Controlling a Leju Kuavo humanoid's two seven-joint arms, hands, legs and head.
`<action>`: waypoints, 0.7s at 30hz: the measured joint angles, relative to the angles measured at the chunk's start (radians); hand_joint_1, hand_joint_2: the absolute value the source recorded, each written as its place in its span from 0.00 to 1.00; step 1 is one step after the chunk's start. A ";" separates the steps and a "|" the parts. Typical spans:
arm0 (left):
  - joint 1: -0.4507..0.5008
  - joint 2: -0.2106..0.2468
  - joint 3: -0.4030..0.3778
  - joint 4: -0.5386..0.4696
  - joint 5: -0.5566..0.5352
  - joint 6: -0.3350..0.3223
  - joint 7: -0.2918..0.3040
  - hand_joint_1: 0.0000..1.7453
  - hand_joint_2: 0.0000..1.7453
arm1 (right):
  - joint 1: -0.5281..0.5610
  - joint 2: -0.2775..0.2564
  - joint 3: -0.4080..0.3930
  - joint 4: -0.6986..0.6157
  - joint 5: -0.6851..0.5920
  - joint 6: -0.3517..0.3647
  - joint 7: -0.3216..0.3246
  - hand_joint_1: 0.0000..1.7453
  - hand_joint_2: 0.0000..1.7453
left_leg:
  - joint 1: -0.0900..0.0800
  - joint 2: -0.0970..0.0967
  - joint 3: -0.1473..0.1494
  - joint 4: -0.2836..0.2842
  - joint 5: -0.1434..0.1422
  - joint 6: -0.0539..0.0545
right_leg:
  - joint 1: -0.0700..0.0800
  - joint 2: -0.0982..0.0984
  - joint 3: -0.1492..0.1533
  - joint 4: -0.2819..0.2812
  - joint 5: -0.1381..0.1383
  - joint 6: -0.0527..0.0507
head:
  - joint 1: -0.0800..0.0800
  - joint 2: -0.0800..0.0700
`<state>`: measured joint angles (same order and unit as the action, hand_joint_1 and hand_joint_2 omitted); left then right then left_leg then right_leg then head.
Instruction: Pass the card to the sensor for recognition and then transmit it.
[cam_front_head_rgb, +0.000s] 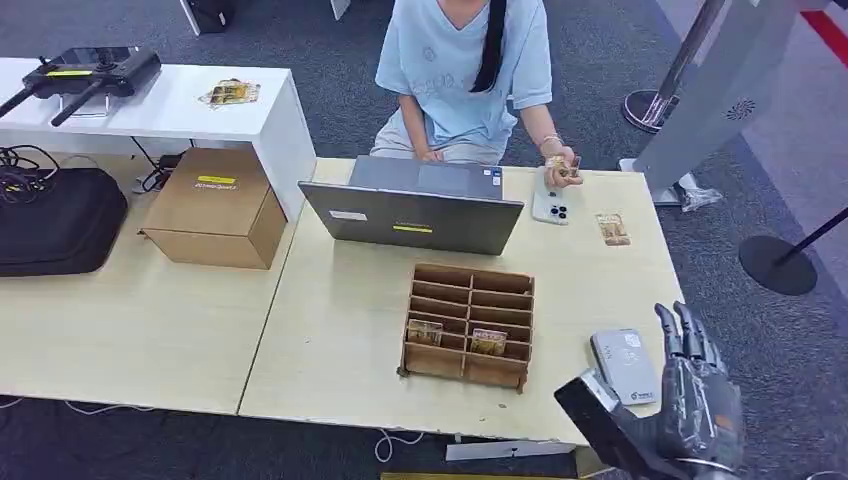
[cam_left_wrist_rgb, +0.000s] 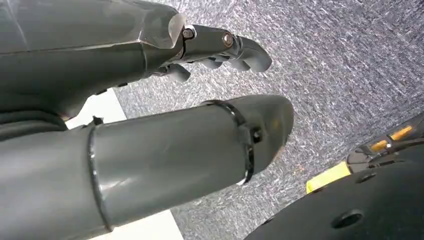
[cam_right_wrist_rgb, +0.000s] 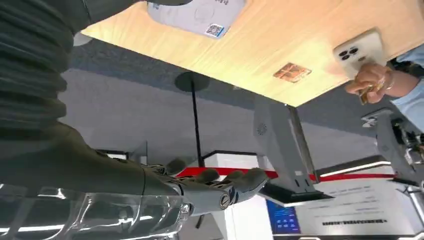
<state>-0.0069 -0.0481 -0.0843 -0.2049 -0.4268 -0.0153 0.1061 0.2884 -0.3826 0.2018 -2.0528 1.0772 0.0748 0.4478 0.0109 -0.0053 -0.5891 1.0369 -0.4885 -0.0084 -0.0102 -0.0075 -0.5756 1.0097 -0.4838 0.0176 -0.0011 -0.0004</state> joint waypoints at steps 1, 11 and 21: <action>0.000 -0.001 0.000 0.000 -0.003 -0.001 0.000 0.00 0.00 | -0.011 -0.001 0.005 0.003 0.004 0.000 0.002 0.47 1.00 | 0.000 0.000 0.000 0.000 0.000 0.000 | 0.000 0.000 0.000 0.000 0.000 0.000 | 0.000 0.000; -0.007 -0.011 0.000 0.000 -0.031 -0.013 -0.008 0.00 0.00 | -0.124 0.000 0.081 0.087 0.021 0.005 -0.047 0.85 1.00 | 0.000 0.001 0.000 0.000 0.000 0.000 | 0.000 0.001 0.000 0.000 0.000 0.000 | 0.000 0.000; -0.027 -0.015 0.000 0.000 -0.059 -0.030 -0.012 0.00 0.00 | -0.175 0.044 0.163 0.148 0.034 0.019 -0.048 0.30 1.00 | 0.000 0.001 0.001 0.000 0.000 0.000 | 0.000 0.001 0.000 0.000 0.000 0.000 | 0.000 0.000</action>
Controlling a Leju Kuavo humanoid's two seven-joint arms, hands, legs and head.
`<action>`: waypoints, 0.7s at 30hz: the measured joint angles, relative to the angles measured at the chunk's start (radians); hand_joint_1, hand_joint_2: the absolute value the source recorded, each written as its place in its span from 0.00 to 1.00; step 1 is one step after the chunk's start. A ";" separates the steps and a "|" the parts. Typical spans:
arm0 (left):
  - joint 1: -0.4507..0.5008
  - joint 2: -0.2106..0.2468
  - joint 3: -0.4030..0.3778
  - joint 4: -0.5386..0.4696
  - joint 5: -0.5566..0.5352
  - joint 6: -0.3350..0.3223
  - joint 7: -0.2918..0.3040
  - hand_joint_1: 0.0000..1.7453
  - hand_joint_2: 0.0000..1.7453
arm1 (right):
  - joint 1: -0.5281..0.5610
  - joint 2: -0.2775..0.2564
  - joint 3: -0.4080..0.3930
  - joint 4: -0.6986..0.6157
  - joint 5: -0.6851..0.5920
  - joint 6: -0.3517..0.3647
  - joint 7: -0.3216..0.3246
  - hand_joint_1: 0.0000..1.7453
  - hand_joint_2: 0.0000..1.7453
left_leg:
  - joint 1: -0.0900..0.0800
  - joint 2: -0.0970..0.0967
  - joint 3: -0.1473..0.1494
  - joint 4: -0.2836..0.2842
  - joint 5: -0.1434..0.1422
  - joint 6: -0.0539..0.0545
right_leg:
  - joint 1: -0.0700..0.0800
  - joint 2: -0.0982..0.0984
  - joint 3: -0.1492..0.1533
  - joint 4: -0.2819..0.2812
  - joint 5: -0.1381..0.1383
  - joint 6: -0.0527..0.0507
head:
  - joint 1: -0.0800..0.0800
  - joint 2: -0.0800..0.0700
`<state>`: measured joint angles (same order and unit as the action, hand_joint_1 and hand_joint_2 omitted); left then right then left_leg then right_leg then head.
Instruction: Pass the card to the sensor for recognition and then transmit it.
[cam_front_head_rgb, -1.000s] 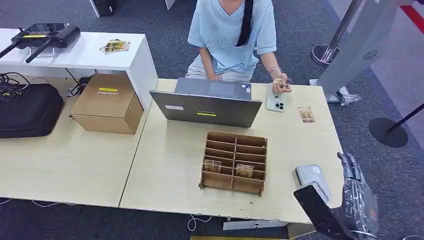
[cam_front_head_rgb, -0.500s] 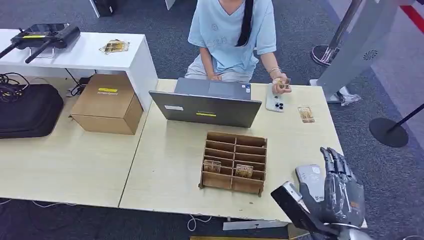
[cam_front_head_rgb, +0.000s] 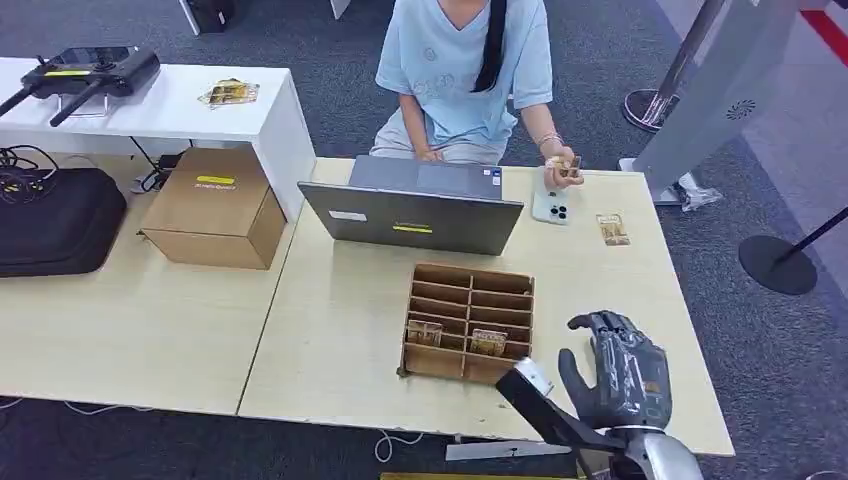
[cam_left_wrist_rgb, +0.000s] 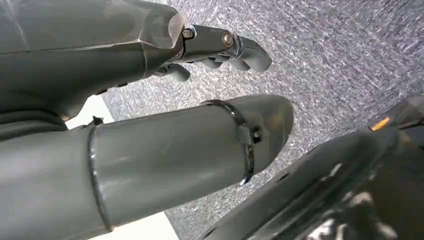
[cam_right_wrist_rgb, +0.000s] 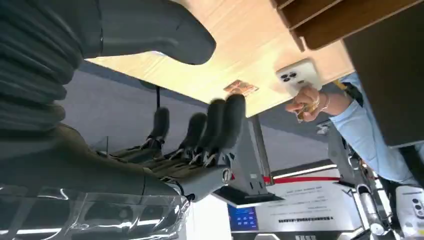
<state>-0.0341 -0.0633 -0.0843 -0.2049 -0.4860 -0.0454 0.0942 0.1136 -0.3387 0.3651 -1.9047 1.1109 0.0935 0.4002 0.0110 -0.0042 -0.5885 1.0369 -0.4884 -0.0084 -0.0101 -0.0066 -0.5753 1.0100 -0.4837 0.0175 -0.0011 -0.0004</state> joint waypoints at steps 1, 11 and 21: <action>-0.003 0.000 0.000 0.000 -0.003 0.000 0.001 0.00 0.00 | -0.003 0.007 0.008 0.003 0.001 0.004 -0.002 0.26 1.00 | 0.000 0.000 0.000 0.000 0.000 0.000 | 0.000 0.000 0.000 0.000 0.000 0.000 | 0.000 0.000; -0.020 -0.005 -0.003 0.000 -0.030 -0.013 0.018 0.00 0.00 | -0.053 0.057 0.069 0.060 0.019 0.024 -0.018 0.28 1.00 | 0.000 0.000 0.000 0.000 0.000 0.000 | 0.000 0.000 0.000 0.000 0.000 0.000 | 0.000 0.000; -0.031 -0.008 -0.008 -0.001 -0.047 -0.020 0.020 0.00 0.00 | -0.107 0.079 0.127 0.135 0.033 0.034 -0.030 0.35 1.00 | 0.000 0.000 0.000 0.000 0.000 0.000 | 0.000 0.000 0.000 0.000 0.000 0.000 | 0.000 0.000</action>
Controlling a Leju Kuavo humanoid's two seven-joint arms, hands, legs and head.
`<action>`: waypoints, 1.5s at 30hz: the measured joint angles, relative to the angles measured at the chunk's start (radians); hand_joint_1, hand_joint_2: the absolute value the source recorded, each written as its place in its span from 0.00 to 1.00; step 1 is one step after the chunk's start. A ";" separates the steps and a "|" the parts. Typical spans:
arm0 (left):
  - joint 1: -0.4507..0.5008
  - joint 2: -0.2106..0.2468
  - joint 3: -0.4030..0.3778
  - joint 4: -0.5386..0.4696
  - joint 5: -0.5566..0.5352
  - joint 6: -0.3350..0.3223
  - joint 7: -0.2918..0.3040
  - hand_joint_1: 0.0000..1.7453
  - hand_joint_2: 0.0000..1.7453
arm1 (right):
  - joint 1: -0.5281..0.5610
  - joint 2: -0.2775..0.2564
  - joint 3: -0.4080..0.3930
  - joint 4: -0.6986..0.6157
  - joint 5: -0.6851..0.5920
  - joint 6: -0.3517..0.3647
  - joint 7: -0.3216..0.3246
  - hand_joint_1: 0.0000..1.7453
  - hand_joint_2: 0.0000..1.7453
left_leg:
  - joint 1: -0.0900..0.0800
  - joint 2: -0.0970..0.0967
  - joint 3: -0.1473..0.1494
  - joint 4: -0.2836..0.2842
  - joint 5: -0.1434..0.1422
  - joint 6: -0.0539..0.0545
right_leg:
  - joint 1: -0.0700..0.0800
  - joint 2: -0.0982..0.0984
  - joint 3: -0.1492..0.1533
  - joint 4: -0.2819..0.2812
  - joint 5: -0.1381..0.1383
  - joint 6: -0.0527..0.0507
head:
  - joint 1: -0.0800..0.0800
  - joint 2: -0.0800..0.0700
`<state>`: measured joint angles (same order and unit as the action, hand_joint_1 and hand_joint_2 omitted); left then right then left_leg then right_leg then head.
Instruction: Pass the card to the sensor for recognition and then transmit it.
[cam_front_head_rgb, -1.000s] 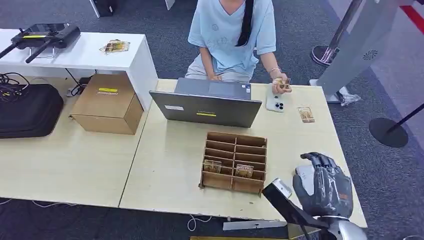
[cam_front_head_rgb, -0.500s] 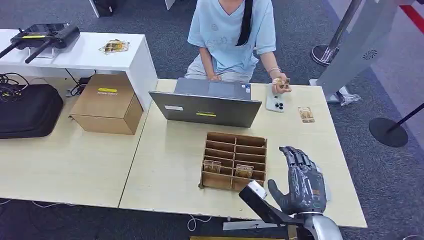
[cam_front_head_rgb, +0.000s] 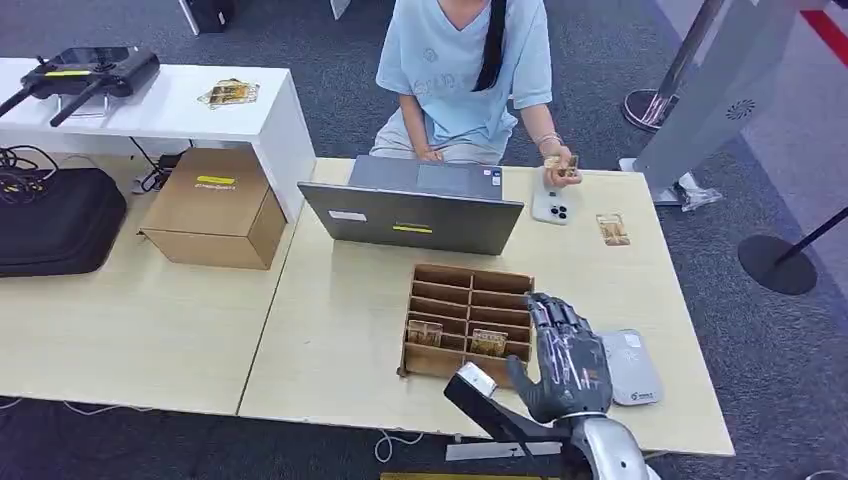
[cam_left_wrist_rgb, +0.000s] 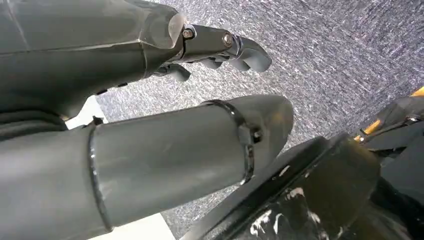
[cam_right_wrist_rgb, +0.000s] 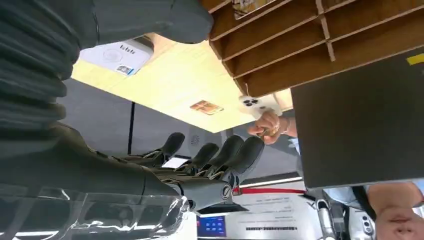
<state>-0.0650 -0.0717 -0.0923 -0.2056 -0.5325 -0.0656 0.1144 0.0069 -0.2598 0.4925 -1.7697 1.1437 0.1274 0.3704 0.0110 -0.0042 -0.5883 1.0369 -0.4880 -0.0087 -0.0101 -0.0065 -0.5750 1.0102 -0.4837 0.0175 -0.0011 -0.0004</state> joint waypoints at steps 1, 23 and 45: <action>-0.002 0.000 0.000 0.000 0.000 -0.002 0.000 0.00 0.00 | -0.005 0.002 0.004 0.007 0.000 0.000 -0.001 0.38 1.00 | 0.000 0.000 0.000 0.000 0.000 0.000 | 0.000 0.000 0.000 0.000 0.000 0.000 | 0.000 0.000; -0.023 0.000 -0.002 -0.004 0.001 -0.016 0.018 0.00 0.00 | -0.116 0.034 0.080 0.178 -0.024 0.000 -0.012 0.48 1.00 | 0.000 0.000 0.000 0.000 0.000 0.000 | 0.000 0.000 0.000 0.000 0.000 0.000 | 0.000 0.000; -0.041 0.000 -0.003 -0.006 -0.007 -0.032 0.041 0.00 0.00 | -0.162 0.067 0.083 0.350 -0.055 -0.010 0.028 0.51 1.00 | 0.000 0.000 0.000 0.000 0.000 0.000 | 0.000 0.000 0.000 0.000 0.000 0.000 | 0.000 0.000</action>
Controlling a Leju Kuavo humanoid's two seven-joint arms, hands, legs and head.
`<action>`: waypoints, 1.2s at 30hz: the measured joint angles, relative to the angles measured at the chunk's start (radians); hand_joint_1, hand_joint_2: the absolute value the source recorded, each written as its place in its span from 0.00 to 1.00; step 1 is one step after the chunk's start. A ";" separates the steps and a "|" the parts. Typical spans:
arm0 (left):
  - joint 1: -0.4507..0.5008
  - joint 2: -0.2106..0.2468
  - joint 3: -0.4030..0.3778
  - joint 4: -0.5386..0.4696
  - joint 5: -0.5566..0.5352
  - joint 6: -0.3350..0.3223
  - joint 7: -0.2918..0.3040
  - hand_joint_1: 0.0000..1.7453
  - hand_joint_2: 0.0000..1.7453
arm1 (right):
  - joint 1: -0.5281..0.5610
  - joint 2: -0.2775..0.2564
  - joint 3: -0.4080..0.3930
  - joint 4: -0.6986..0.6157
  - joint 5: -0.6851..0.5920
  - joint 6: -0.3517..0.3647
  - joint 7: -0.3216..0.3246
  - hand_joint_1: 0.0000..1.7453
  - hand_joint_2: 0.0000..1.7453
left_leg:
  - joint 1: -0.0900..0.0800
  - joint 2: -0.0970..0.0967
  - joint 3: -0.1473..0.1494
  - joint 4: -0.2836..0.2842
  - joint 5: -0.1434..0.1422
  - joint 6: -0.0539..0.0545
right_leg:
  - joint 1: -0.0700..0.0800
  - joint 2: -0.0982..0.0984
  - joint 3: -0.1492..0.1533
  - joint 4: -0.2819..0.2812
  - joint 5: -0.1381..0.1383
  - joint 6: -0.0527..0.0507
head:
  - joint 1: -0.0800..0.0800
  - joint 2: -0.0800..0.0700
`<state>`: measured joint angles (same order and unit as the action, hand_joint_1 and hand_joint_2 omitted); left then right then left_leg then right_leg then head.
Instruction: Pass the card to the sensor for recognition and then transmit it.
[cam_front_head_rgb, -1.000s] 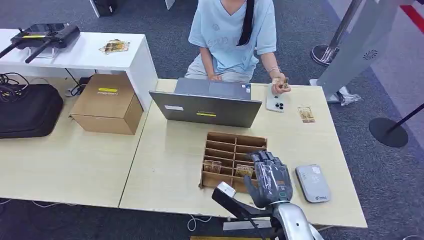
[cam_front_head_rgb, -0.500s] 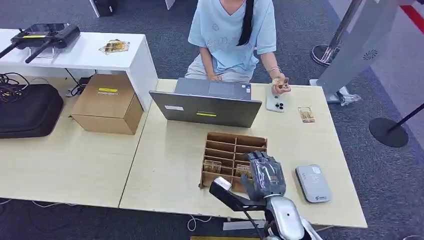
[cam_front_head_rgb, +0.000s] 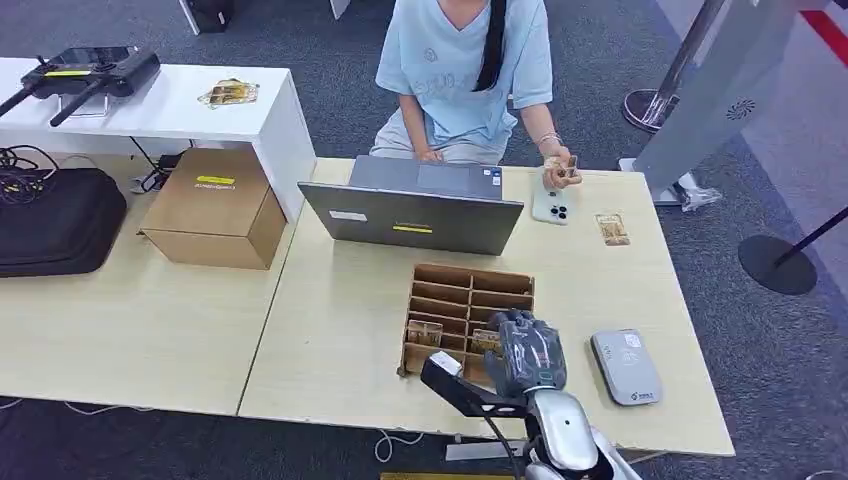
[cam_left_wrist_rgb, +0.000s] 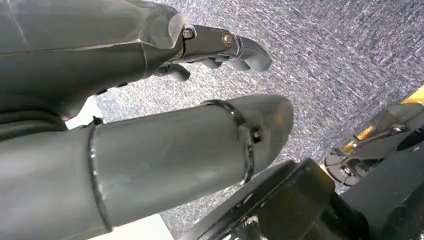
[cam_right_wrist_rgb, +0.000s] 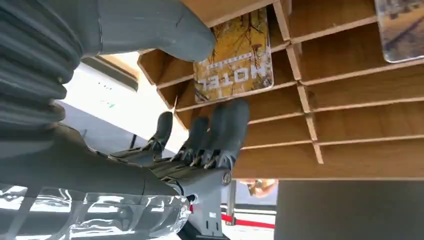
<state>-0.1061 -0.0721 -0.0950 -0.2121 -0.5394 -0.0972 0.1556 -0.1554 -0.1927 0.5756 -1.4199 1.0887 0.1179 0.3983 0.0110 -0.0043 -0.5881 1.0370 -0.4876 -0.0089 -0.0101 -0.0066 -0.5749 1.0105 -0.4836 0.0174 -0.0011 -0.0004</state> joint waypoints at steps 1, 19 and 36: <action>0.000 0.000 0.000 0.000 0.000 0.000 0.002 0.00 0.00 | 0.000 0.002 0.000 0.003 0.000 0.000 0.001 0.50 1.00 | 0.000 0.000 0.000 0.000 0.000 0.000 | 0.000 0.000 0.000 0.000 0.000 0.000 | 0.000 0.000; -0.001 0.000 0.000 0.000 -0.002 0.000 0.005 0.00 0.00 | 0.005 0.010 -0.003 0.013 0.020 0.001 0.016 0.98 1.00 | 0.000 0.000 0.000 0.000 0.000 0.000 | 0.000 0.000 0.000 0.000 0.000 0.000 | 0.000 0.000; 0.001 0.003 0.000 -0.003 0.001 -0.001 -0.009 0.00 0.00 | 0.040 0.009 -0.069 -0.087 -0.107 -0.048 -0.047 1.00 1.00 | 0.000 0.000 0.001 0.000 0.000 0.000 | 0.000 0.000 0.001 0.000 0.000 0.000 | 0.000 0.000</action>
<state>-0.1056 -0.0694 -0.0950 -0.2152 -0.5387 -0.0984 0.1469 -0.1157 -0.1835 0.5063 -1.5067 0.9820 0.0695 0.3514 0.0110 -0.0042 -0.5872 1.0370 -0.4875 -0.0089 -0.0102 -0.0065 -0.5743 1.0105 -0.4835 0.0174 -0.0011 -0.0004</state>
